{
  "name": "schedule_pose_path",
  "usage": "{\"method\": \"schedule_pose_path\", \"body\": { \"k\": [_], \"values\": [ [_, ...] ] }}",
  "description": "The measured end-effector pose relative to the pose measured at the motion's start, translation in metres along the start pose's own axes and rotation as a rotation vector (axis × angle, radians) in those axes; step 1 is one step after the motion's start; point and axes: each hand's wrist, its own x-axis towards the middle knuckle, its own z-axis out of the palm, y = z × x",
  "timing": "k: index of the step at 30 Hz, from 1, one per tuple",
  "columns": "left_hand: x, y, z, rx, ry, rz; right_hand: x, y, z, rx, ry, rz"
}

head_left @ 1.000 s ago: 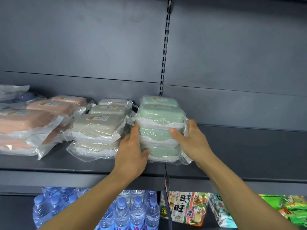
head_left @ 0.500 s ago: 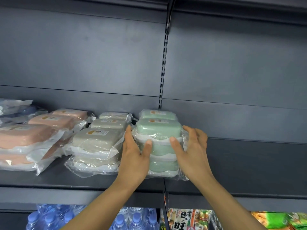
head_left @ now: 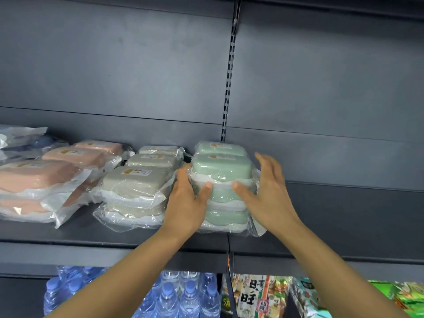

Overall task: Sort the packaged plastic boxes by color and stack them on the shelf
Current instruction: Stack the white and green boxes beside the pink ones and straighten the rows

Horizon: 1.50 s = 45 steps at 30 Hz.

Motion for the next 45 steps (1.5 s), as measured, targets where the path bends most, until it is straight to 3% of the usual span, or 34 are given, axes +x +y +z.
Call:
{"method": "schedule_pose_path", "body": {
  "k": [3, 6, 11, 14, 20, 26, 33, 38, 45],
  "values": [
    [0.0, -0.003, -0.003, 0.029, -0.035, -0.03, 0.003, 0.0, -0.002, -0.12, -0.083, -0.181],
    [-0.008, -0.009, -0.003, 0.099, -0.077, 0.011, 0.012, 0.0, -0.005, -0.175, -0.111, -0.183],
    [-0.026, -0.015, 0.001, 0.629, -0.013, 0.346, 0.021, -0.003, -0.014, -0.239, -0.172, -0.206],
    [-0.02, -0.014, 0.004, 0.813, 0.02, 0.403, 0.026, -0.003, -0.019, -0.222, -0.235, -0.205],
    [-0.015, -0.01, 0.004, 0.927, 0.012, 0.533, 0.038, 0.006, -0.03, 0.005, -0.405, -0.147],
    [-0.007, -0.008, 0.006, 1.005, -0.017, 0.5, 0.045, 0.015, -0.022, 0.082, -0.513, -0.053],
    [0.001, -0.009, 0.009, 1.027, -0.036, 0.489, 0.05, 0.017, -0.02, 0.212, -0.529, 0.0],
    [0.002, -0.008, 0.011, 1.044, -0.024, 0.52, 0.09, 0.03, -0.017, 0.348, -0.186, 0.212],
    [0.007, -0.003, 0.009, 1.07, -0.055, 0.559, 0.137, 0.036, 0.005, 0.341, -0.412, 0.273]
  ]
}}
